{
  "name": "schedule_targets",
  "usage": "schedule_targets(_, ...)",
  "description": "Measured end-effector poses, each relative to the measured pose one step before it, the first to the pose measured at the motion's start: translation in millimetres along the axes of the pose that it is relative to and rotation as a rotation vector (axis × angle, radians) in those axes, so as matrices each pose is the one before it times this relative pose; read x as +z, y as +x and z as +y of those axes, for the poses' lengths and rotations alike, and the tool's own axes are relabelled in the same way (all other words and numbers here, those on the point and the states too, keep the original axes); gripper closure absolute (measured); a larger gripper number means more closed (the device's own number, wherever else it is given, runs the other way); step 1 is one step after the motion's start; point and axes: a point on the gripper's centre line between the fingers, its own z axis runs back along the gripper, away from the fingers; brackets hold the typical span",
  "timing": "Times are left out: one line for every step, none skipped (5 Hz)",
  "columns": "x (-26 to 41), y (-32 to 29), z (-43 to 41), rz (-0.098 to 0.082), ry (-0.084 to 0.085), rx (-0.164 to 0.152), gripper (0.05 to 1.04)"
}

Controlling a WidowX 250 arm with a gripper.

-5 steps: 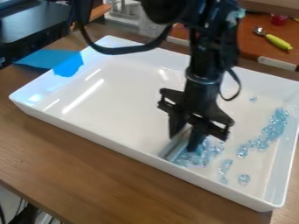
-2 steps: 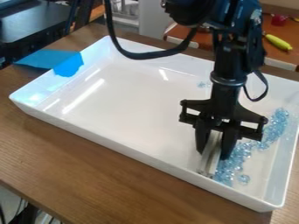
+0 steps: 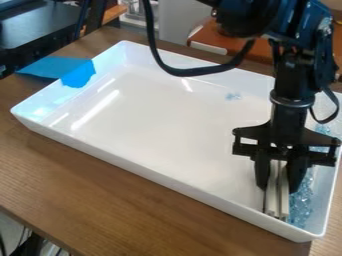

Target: Sweep into pile

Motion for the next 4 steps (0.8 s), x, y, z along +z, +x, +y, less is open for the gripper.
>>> schedule_targets(-0.11, 1.22, -1.95, -0.0095, -0.0149, 0.0691, 0.707)
schedule_targets(0.5, 5.76, 2.95, -0.0073, 0.0053, 0.0119, 0.707)
schedule_targets(3.1, 6.16, 12.13, 0.0227, 0.017, 0.0011, 0.707)
schedule_targets(25.8, 5.87, 20.93, 0.0141, -0.0071, 0.0094, 0.707)
